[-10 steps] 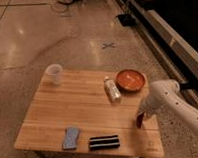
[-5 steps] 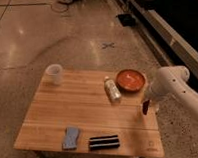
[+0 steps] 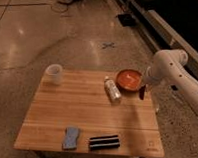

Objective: Place the pepper in the ceramic bowl

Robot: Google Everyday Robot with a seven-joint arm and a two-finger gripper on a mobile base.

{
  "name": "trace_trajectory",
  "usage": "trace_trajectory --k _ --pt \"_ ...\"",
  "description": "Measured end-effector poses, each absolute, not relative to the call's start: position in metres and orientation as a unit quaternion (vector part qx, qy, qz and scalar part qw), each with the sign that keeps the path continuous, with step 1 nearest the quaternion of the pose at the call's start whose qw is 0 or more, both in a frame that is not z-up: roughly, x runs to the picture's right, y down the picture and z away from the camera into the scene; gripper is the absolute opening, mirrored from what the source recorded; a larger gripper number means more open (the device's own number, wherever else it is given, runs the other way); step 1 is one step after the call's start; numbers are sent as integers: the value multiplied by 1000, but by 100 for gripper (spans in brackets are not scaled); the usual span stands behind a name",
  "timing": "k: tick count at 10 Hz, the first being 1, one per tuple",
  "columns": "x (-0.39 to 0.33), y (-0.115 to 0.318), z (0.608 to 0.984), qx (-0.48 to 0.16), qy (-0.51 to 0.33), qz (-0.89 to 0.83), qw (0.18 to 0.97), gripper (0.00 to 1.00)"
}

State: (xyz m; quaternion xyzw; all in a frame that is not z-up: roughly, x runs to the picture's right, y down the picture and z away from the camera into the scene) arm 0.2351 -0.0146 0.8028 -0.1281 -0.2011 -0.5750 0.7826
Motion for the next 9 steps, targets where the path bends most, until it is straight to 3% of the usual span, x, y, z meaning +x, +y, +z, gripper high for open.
trace_trajectory --k 4,9 --pt "229 -58 835 -113 -171 -587 783 3" --pt "222 -77 888 -100 -152 -590 786 53"
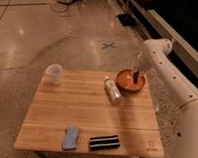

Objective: Place the pepper in the ceramic bowl

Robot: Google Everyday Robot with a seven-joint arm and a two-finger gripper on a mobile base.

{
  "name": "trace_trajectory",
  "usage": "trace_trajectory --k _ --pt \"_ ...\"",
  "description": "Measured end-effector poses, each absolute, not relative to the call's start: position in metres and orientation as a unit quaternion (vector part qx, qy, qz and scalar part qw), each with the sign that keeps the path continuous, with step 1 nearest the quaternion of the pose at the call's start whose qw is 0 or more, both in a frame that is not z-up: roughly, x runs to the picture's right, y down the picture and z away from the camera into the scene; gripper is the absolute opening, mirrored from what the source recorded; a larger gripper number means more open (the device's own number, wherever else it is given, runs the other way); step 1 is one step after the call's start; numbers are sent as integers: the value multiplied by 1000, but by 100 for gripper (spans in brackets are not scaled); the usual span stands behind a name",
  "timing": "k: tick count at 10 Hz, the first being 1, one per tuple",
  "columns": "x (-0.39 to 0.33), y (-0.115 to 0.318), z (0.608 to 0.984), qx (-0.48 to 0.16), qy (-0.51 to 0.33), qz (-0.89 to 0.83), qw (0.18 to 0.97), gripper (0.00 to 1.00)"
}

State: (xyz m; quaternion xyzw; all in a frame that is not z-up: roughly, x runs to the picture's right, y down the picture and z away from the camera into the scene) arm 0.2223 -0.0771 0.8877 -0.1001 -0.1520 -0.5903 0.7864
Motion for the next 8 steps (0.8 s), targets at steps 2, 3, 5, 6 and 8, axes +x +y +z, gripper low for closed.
trace_trajectory --k 2,3,5,6,8 --pt "215 -84 907 -81 -147 -587 792 73" --pt "215 -86 909 -78 -144 -587 793 76" --pt "216 -85 909 -78 -144 -586 794 76" --pt "216 -85 909 -78 -144 -586 794 76" --pt "217 -85 908 -78 -144 -586 794 76"
